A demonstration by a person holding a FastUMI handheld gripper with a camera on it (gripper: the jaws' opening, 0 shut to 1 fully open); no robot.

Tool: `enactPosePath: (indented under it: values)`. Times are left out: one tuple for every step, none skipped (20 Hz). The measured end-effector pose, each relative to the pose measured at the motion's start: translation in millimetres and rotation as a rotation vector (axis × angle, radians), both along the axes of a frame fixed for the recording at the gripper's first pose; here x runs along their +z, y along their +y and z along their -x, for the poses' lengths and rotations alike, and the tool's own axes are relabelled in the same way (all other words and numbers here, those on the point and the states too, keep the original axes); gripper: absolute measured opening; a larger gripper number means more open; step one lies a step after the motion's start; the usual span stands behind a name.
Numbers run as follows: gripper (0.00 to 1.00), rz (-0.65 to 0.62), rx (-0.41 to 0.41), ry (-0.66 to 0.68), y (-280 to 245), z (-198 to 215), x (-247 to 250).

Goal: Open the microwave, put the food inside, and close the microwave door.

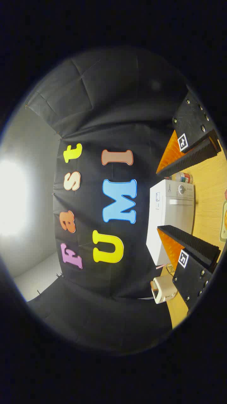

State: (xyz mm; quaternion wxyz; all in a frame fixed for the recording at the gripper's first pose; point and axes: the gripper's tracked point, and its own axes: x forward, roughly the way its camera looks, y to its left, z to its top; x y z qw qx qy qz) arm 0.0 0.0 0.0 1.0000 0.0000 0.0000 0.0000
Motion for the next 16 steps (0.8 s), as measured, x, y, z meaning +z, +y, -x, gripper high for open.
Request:
enactPosePath:
  values:
    - [0.97,-0.006,0.006,0.004,3,1,0]
    - [0.97,-0.007,0.005,0.009,2,1,-3]
    - [0.97,-0.007,0.002,0.009,1,2,-2]
    - [0.97,-0.006,0.002,0.007,1,2,-2]
    - [0.97,-0.003,-0.001,0.005,0,2,-1]
    - [0.97,-0.001,-0.007,0.006,-2,2,-2]
    - [0.97,-0.004,-0.009,0.009,-4,2,-4]
    - [0.97,-0.009,-0.009,0.013,-4,2,-5]
    - [0.97,-0.013,-0.009,0.018,-4,1,-6]
    - [0.97,-0.014,-0.011,0.020,-5,0,-8]
    - [0.97,-0.013,-0.012,0.023,-7,-1,-9]
    - [0.97,-0.011,-0.012,0.024,-7,-2,-10]
    - [0.97,-0.008,-0.012,0.024,-8,-3,-10]
    - [0.97,-0.006,-0.011,0.024,-9,-5,-11]
    - [0.97,-0.005,-0.010,0.025,-10,-8,-11]
    - [0.97,-0.005,-0.008,0.026,-11,-10,-12]
